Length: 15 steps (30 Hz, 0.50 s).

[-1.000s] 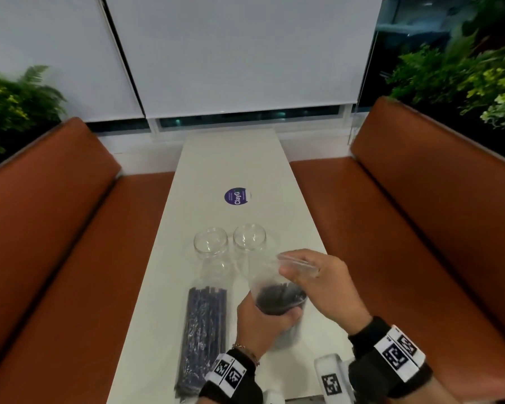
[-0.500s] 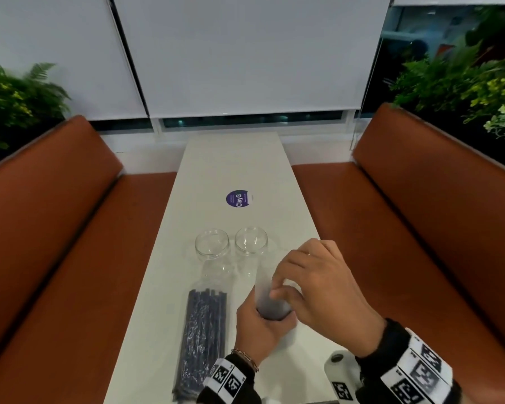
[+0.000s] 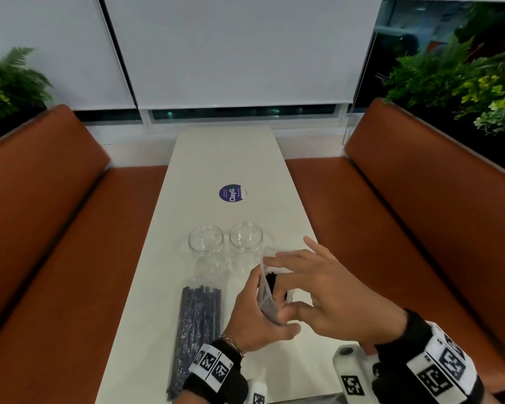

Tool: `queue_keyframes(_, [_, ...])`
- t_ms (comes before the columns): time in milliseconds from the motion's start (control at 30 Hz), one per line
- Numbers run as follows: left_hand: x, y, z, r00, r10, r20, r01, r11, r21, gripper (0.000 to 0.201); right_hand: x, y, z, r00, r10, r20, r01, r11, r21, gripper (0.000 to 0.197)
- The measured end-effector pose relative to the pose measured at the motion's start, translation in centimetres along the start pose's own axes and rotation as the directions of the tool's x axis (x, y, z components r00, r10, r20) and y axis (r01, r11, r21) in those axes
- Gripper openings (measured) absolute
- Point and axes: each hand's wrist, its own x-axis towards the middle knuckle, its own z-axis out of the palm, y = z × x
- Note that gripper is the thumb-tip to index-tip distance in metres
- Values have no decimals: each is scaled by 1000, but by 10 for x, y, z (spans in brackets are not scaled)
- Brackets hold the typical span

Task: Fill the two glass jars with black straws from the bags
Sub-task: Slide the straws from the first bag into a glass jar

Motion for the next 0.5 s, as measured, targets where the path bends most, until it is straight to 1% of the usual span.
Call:
queue_keyframes(100, [-1,-1,0,999,0,-39,3,997,81,83,3,6,-4,1000,13,-24,-14,999,-52,9])
queue_keyframes(167, [-3,-1,4,998,4,-56,0,997,82,81,6,10,-4,998,30,-58,-37,991,-131,7])
queue_keyframes(233, [-2,-7,7,997,15,-79,-8,997,82,79,8,11,-5,995,17,-96,-32,988,-150,7])
queue_keyframes(300, [2,-8,8,993,35,-116,-27,997,76,72,11,11,-4,985,-23,-172,0,991,-132,8])
queue_keyframes(367, [7,-8,8,989,55,-134,-46,997,70,72,9,12,-5,953,-46,-298,26,997,-70,15])
queue_keyframes(400, [10,-7,7,988,64,-141,-54,996,71,74,7,13,-5,926,-30,-377,29,1000,-7,27])
queue_keyframes(433, [12,-7,7,986,72,-150,-61,995,81,75,5,16,-5,898,23,-439,15,996,84,48])
queue_keyframes(467, [13,-7,7,984,81,-158,-70,995,76,76,2,18,-2,883,106,-457,-11,979,206,78])
queue_keyframes(500, [14,-7,8,983,80,-163,-70,995,66,76,0,23,5,885,201,-420,-46,935,351,107])
